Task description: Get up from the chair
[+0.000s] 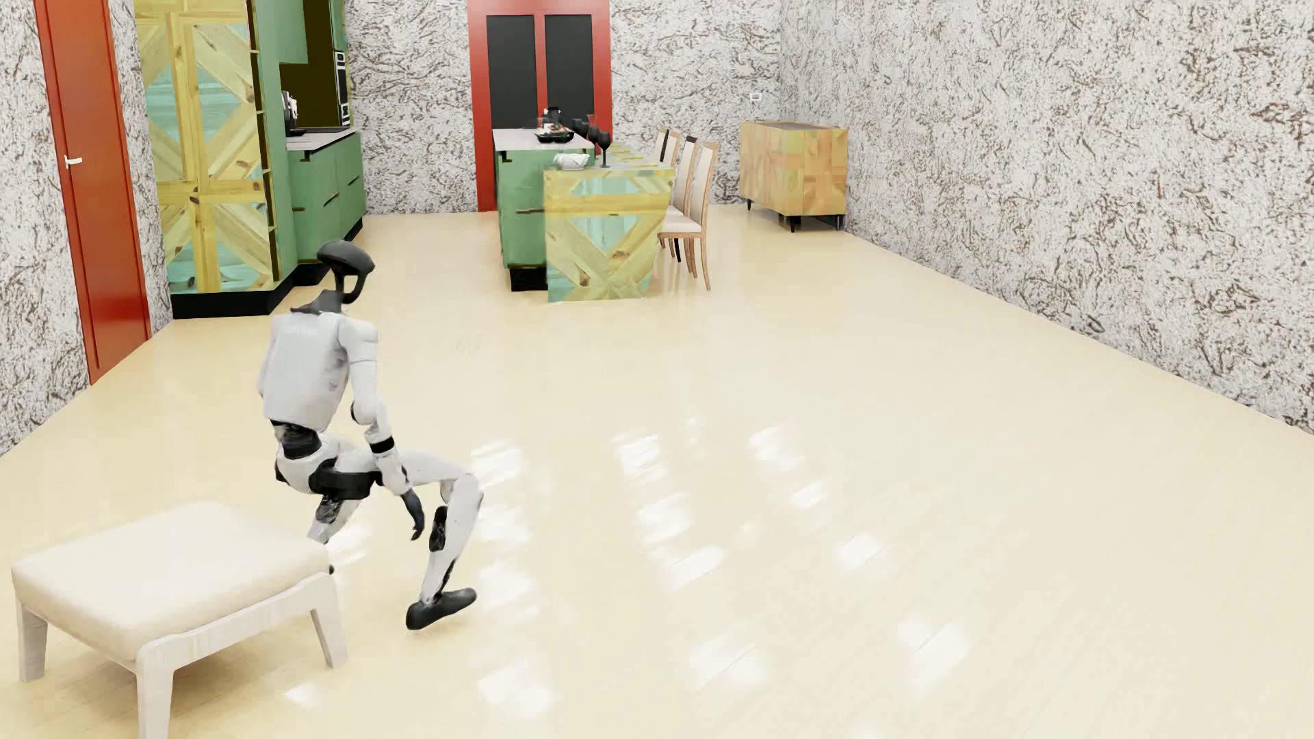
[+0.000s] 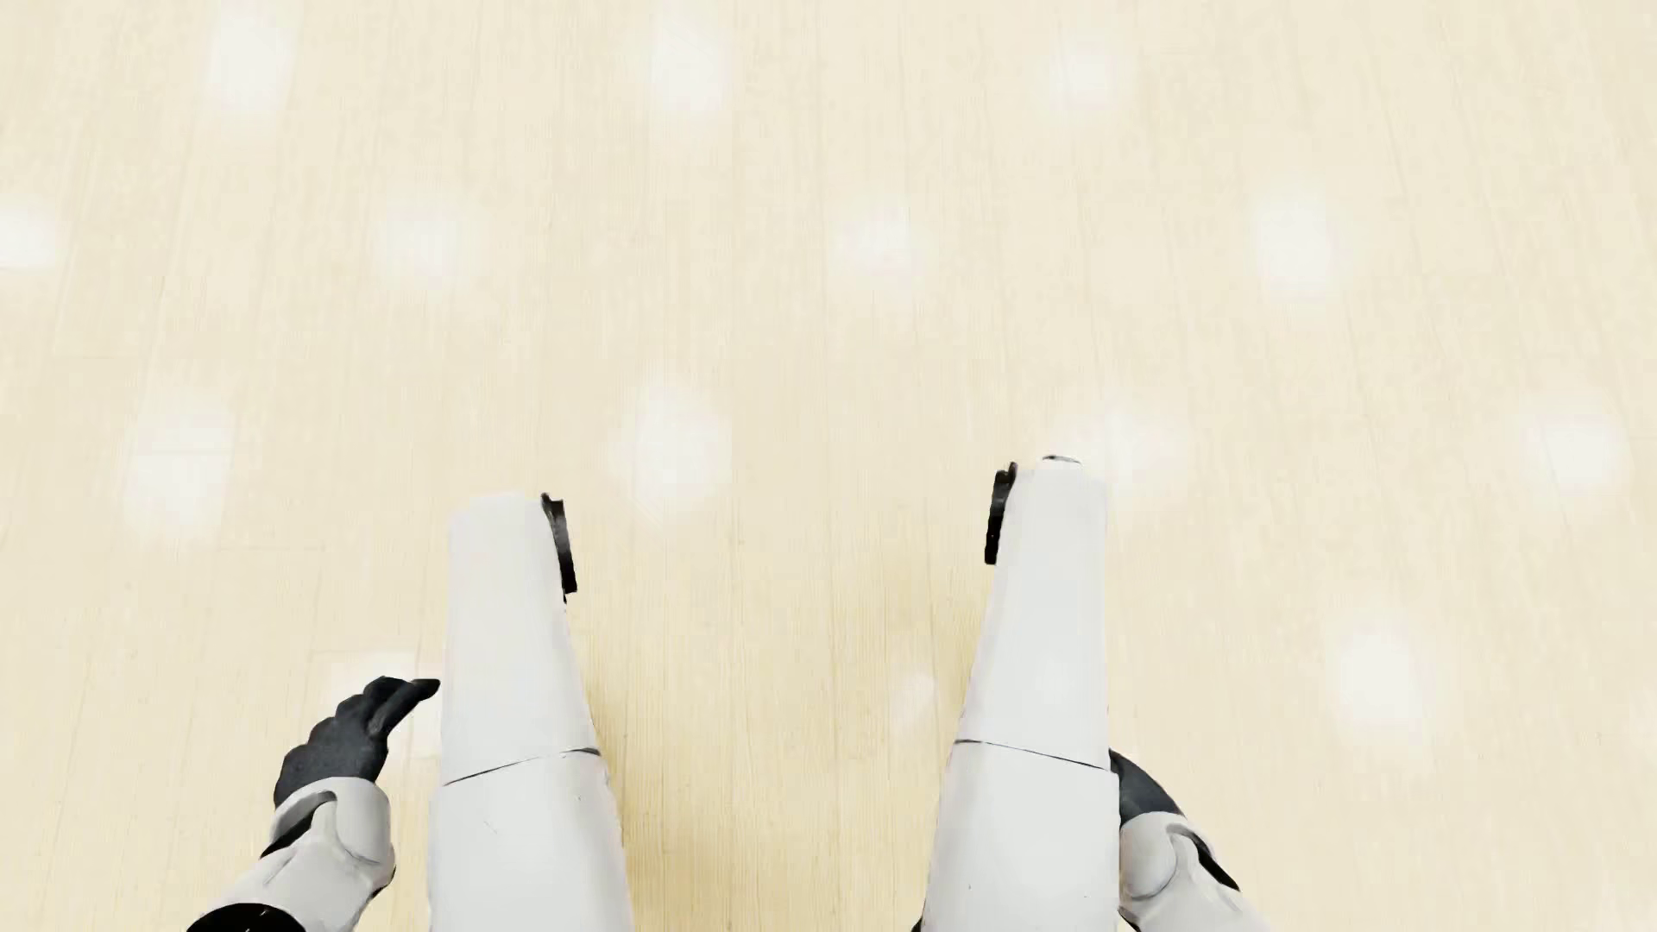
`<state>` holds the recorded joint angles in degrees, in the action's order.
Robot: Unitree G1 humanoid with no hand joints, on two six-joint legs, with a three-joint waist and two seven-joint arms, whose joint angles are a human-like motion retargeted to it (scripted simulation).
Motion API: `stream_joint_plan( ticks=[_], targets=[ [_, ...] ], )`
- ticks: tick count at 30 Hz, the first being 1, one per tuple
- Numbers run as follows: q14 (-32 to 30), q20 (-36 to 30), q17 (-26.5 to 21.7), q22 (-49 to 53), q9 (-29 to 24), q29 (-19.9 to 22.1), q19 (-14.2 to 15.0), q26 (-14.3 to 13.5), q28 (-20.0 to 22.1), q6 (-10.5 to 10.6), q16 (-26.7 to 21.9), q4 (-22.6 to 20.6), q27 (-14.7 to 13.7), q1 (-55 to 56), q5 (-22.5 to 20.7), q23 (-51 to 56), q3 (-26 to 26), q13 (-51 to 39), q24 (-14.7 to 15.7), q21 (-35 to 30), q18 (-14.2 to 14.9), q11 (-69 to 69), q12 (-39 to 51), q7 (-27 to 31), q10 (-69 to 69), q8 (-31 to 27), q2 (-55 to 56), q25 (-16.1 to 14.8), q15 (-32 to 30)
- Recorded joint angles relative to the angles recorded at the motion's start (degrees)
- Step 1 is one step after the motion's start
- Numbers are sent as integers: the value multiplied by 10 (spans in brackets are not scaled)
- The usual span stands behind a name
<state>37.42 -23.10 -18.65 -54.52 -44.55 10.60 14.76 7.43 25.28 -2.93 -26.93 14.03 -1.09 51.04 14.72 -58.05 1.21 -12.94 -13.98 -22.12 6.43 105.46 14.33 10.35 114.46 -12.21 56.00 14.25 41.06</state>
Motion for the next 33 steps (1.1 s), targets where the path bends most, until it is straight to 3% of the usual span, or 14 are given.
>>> stream_joint_plan(
  ticks=[1,3,6,9,10,18,22,24,26,27,29,31,32,33],
  targets=[
    [4,-11,10,-30,6,5,3,-5,-6,1,13,1,-29,-4,5,-20,-3,2,5,4,-3,-2,10,-3,0,2,-8,-14,4],
    [7,-13,32,-49,15,41,24,-3,-11,3,26,-1,-9,-11,15,-50,-2,-2,15,22,-6,0,13,-7,-1,0,-17,-66,5],
    [-2,-16,19,-66,14,49,17,10,5,6,43,-5,-8,-27,14,-51,-4,-1,17,16,-3,0,10,-10,-3,3,-38,-62,5],
    [1,-17,15,-75,14,35,11,1,0,2,49,-19,-1,-40,9,-28,-8,5,9,4,-10,-1,3,-6,-4,2,-53,-13,4],
    [-1,-18,17,-75,9,37,-14,3,-2,-1,48,-23,5,-41,6,-31,-8,1,10,5,-6,-6,4,-5,-5,4,-60,-9,13],
    [-43,9,15,-61,-12,17,-1,-20,-16,-16,29,-34,-9,-16,0,-28,-4,-8,14,2,6,1,-14,-7,-22,1,-32,-10,4],
    [-42,24,3,-53,-16,7,-4,-18,-5,-12,32,-30,-12,26,-2,-12,-2,-12,16,5,9,4,-15,2,-20,-4,8,-4,10],
    [-44,27,-2,-39,-15,0,-8,-5,-29,-13,29,-35,-5,56,-9,-3,-3,-19,3,5,7,0,-18,6,-26,-10,38,-4,6],
    [-38,28,-7,-42,-6,7,-15,13,-7,-13,33,-36,-5,75,-14,-9,-5,-27,-2,-2,7,-20,-19,7,-43,-9,55,-5,7],
    [-37,35,-7,-45,1,-7,-23,-12,-26,-9,33,-33,-10,76,-20,-18,-4,-34,7,-11,2,-38,-21,5,-57,-4,52,-8,4],
    [-34,36,-8,-67,28,3,-12,6,1,-9,37,-28,-11,67,-27,-21,-5,-42,11,-21,-6,-77,-32,2,-92,0,43,-23,-6],
    [-52,26,-17,-70,44,3,-34,-3,-5,3,39,-38,-11,30,-32,-10,-4,-55,28,-25,-39,-152,-42,-15,-165,26,-9,-20,-14],
    [-54,31,-18,-80,55,-6,-41,-1,-6,7,45,-32,-11,1,-42,-5,-8,-53,29,-24,-34,-195,-45,-18,-199,36,-42,-6,-24],
    [-63,28,-20,-85,72,5,-68,9,6,12,50,-32,-22,-26,-54,2,-8,-55,33,-29,-37,-248,-50,-25,-245,43,-74,-21,-30]
  ],
)
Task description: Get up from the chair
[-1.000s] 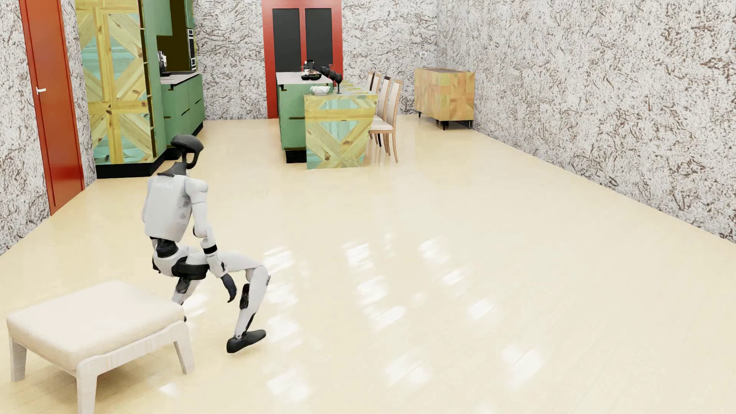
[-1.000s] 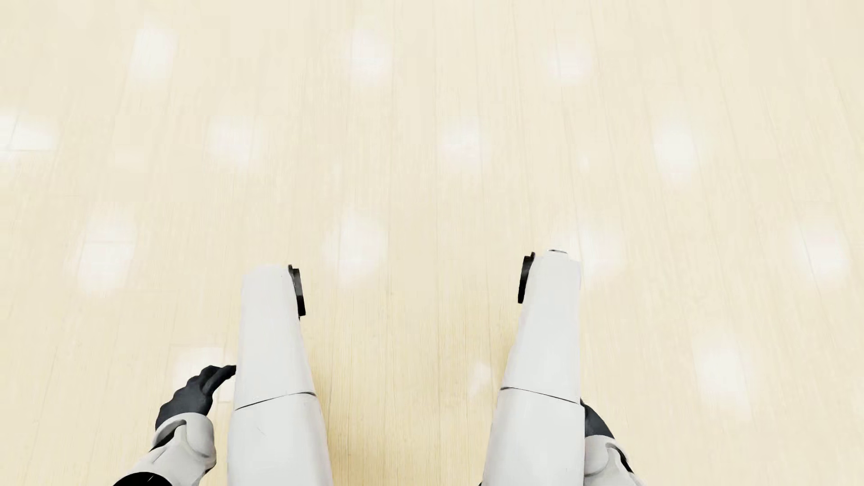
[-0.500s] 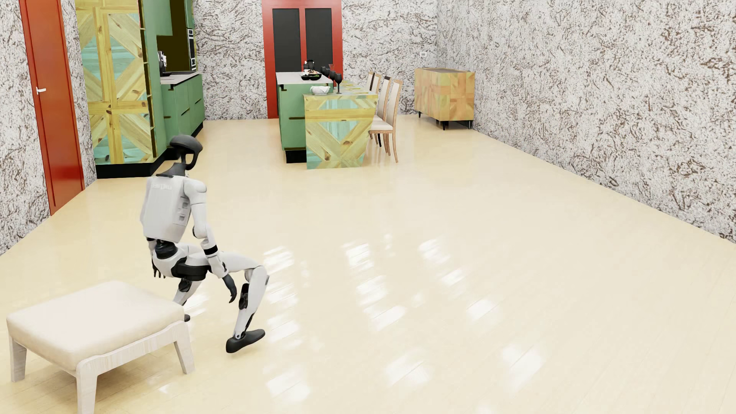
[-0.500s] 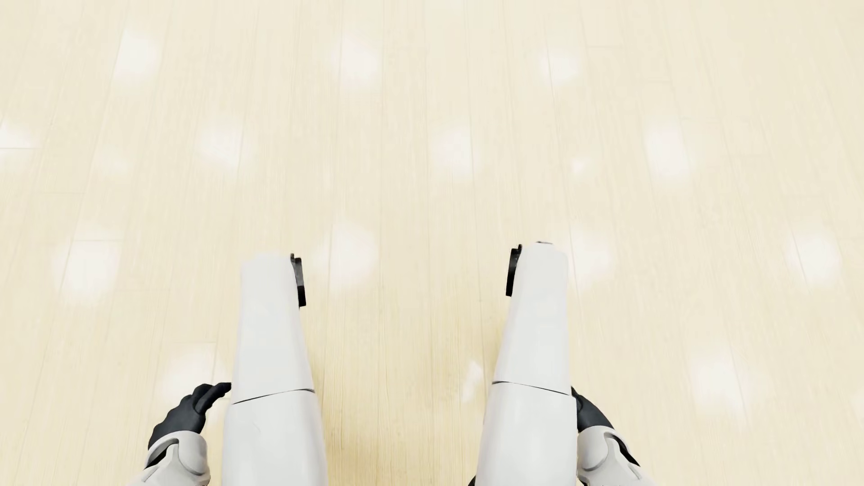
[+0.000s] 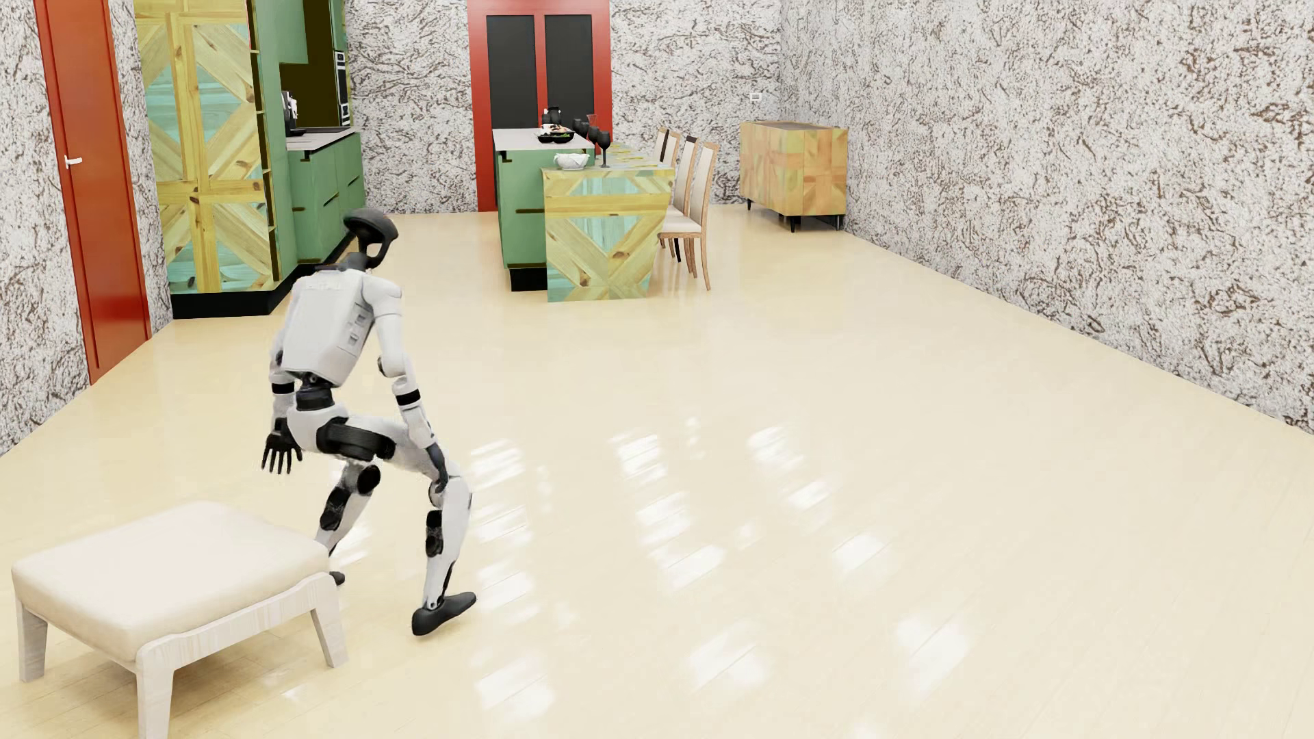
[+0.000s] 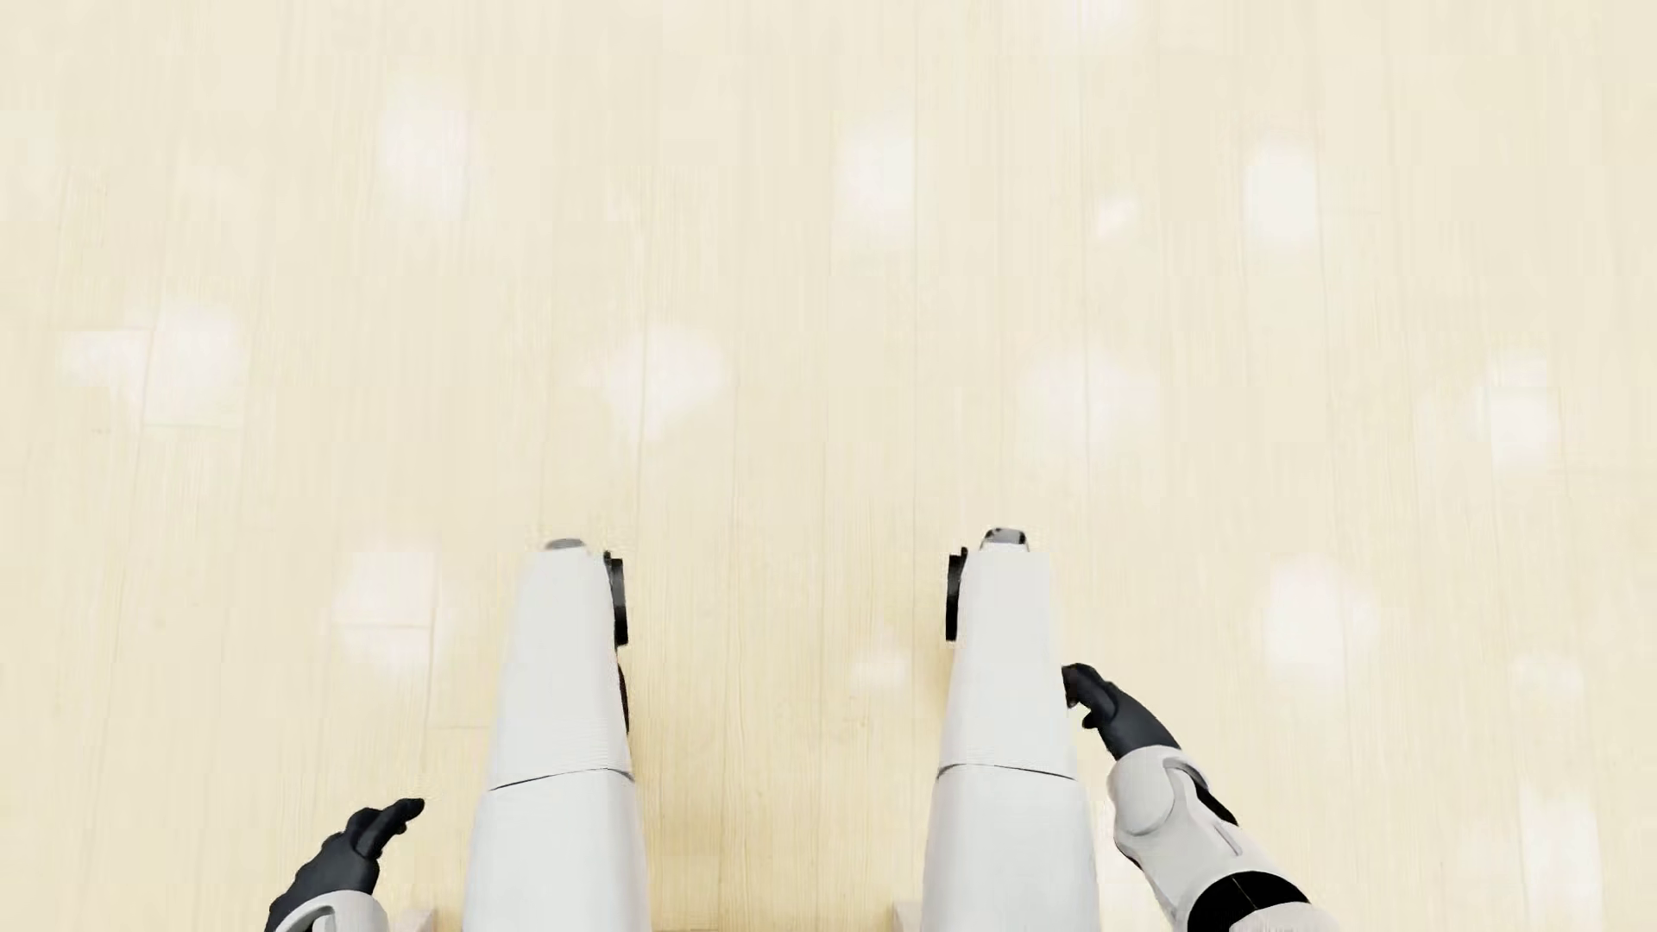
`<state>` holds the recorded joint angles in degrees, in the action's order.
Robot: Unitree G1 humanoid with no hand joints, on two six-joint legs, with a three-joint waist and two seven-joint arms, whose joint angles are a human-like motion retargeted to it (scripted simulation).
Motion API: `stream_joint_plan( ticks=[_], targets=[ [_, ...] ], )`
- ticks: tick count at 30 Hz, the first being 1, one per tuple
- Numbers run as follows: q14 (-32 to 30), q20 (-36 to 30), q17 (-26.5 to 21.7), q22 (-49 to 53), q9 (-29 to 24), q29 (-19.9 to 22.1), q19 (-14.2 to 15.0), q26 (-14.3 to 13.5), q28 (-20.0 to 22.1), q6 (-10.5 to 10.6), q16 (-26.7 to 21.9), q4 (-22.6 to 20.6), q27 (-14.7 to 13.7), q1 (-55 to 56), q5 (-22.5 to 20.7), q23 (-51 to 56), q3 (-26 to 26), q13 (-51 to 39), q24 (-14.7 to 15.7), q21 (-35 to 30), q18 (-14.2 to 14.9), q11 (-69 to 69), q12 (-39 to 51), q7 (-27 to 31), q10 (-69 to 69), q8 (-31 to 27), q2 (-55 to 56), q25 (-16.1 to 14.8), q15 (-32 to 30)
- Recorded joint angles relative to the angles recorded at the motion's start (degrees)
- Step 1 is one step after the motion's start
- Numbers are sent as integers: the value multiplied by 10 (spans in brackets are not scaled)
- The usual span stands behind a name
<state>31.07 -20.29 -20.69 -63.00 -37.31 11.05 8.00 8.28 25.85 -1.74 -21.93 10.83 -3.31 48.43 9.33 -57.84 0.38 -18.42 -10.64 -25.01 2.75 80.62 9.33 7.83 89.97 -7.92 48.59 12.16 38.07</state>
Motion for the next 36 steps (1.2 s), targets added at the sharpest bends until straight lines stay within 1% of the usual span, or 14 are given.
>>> stream_joint_plan(
  ticks=[5,8,9,12,17,20,21,24,27,29,31,33,35,36],
  targets=[
    [-52,-45,-4,-28,99,-19,-70,-4,-27,12,5,-36,-22,-202,-27,12,8,68,1,22,-25,-274,-19,-36,-273,14,-220,15,-97],
    [-85,-64,3,-33,156,-25,-21,-1,-44,26,30,-53,-19,-350,-28,2,25,133,-10,38,-39,-231,-10,-52,-447,-44,-228,15,-184],
    [-84,-46,7,-26,165,-18,-25,-44,-54,33,45,-58,-22,-391,-25,-8,36,143,-34,45,-35,-228,-2,-75,-491,-8,-224,42,-179],
    [-107,-64,27,47,190,-43,3,-67,-88,38,48,-59,-18,-532,-9,-28,56,195,-64,68,-21,-369,14,-112,-658,19,-225,52,-235],
    [-146,-112,58,113,234,-57,-109,-82,-75,34,71,-70,-17,-723,-39,-79,80,248,-85,102,-8,-618,78,-146,-849,52,-245,53,-263],
    [-178,-136,64,123,255,-52,-110,-81,-58,39,76,-54,-19,-760,-38,-69,90,264,-80,134,2,-535,84,-158,-835,46,-236,45,-255],
    [-193,-131,58,115,259,-51,-84,-82,-56,53,78,-35,-30,-741,-42,-76,97,261,-78,124,16,-517,72,-152,-769,43,-244,38,-261],
    [-329,-101,32,58,261,-76,-136,-70,-87,58,83,-23,-27,-622,-79,-88,62,236,-72,100,55,-569,18,-116,-460,69,-355,59,-235],
    [-274,-60,-2,-5,253,-84,-150,-56,-102,42,76,-41,-7,-479,-90,-104,21,172,-58,39,60,-656,-54,-93,-244,94,-503,38,-202],
    [-236,-8,-19,-40,235,-76,-147,-54,-107,35,71,-60,-25,-387,-94,-92,-12,111,-57,17,78,-706,-92,-68,-233,93,-593,21,-184],
    [-210,19,-31,-62,236,-64,-127,-55,-107,28,61,-83,-25,-303,-93,-68,-41,63,-47,15,89,-760,-134,-31,-341,103,-674,1,-168],
    [-282,58,-25,-65,241,-41,-132,-51,-100,22,60,-99,-41,-298,-97,-35,-50,38,-26,4,74,-782,-180,-31,-605,104,-737,-20,-140],
    [-315,106,-20,-71,271,-49,-92,-60,-116,18,54,-94,-48,-321,-88,-20,-50,28,-17,-8,77,-759,-220,-71,-881,132,-773,1,-100],
    [-324,128,-16,-73,276,-51,-78,-54,-109,14,52,-94,-54,-319,-81,-13,-53,31,-30,-5,87,-744,-233,-75,-909,136,-795,10,-87]
  ],
)
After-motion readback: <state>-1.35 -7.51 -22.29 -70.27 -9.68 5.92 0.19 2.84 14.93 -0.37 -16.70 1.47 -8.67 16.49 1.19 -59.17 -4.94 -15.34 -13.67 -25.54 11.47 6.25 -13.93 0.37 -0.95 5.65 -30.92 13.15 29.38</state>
